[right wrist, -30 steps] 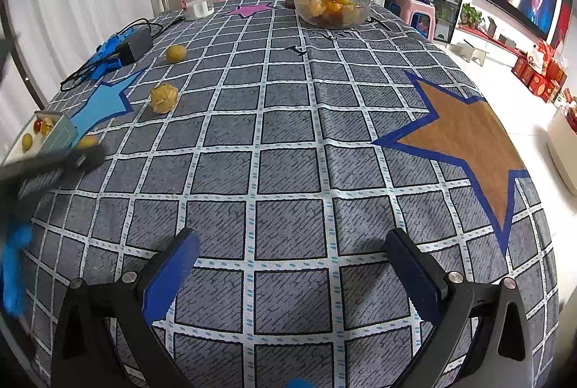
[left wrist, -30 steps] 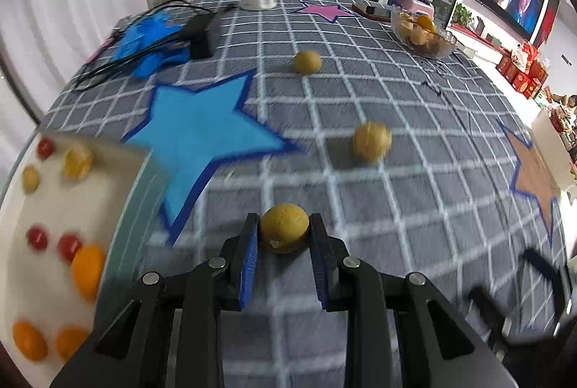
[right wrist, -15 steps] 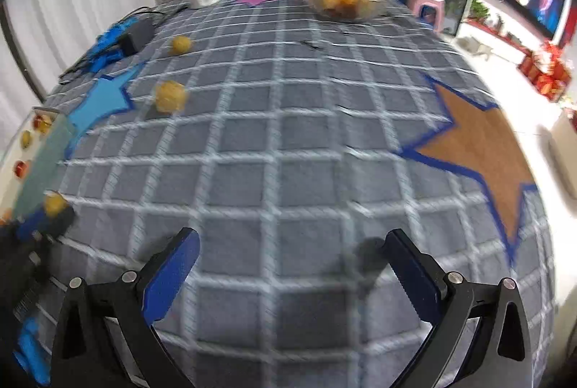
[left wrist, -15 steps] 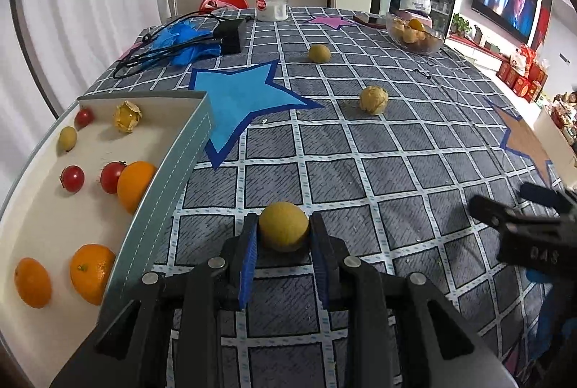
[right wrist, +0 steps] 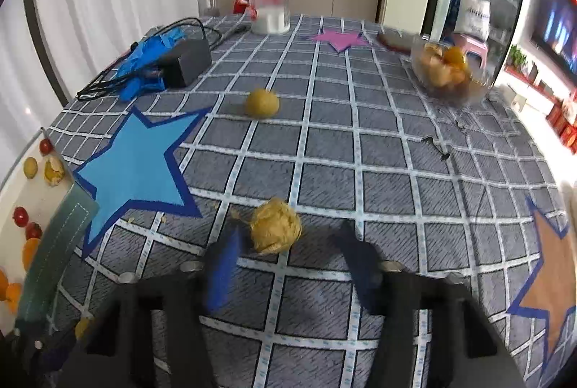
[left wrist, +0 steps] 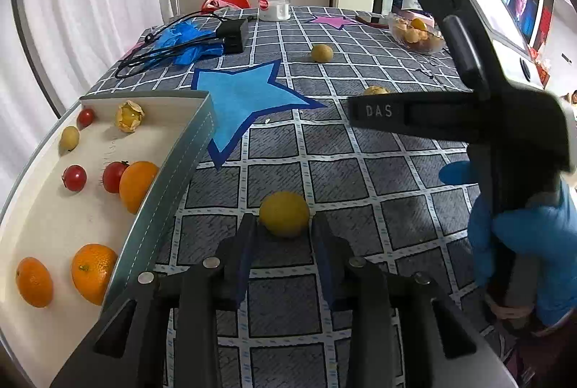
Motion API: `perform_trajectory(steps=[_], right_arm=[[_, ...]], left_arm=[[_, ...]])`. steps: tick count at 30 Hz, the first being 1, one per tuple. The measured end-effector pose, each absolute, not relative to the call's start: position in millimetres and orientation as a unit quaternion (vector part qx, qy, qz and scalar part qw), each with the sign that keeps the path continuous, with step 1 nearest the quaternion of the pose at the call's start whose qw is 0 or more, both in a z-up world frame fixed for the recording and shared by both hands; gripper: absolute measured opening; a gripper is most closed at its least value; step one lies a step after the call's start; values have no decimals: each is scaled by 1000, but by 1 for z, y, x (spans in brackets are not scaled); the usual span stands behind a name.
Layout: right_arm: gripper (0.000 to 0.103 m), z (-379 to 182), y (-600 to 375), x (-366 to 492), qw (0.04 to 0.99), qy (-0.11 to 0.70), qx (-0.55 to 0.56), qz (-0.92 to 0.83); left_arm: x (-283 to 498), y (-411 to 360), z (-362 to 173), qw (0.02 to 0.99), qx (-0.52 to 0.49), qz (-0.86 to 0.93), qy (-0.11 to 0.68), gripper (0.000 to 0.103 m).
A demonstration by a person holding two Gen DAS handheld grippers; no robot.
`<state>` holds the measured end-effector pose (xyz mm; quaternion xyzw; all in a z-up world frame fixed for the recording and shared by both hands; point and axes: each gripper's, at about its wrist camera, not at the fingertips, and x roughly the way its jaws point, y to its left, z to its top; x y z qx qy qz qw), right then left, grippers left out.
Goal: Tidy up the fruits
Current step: 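Close the right gripper around a husked golden physalis on the tablecloth, then open both grippers, setting the yellow fruit and physalis back on the tablecloth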
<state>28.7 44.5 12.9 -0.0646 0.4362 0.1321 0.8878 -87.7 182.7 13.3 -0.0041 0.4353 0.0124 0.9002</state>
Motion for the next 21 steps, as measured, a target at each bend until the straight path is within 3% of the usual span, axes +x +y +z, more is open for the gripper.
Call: perform_trajectory(steps=[16, 17, 18, 19, 20, 21], right_arm=[[28, 20, -69, -108, 895, 433, -33, 100], [38, 20, -72, -113, 899, 427, -35, 94], [71, 19, -75, -116, 901, 423, -34, 91], [90, 18, -77, -117, 901, 422, -31, 91], [101, 19, -78, -117, 900, 424, -25, 94], [101, 23, -80, -118, 905, 414, -17, 100]], left_arm=[[-112, 166, 12, 906, 36, 4, 422, 37], [-116, 162, 12, 909, 51, 8, 415, 43], [-117, 159, 12, 909, 63, 13, 411, 53], [-117, 158, 12, 909, 63, 9, 412, 63], [-115, 161, 11, 906, 50, -5, 419, 86], [-114, 164, 9, 902, 34, -17, 429, 90]])
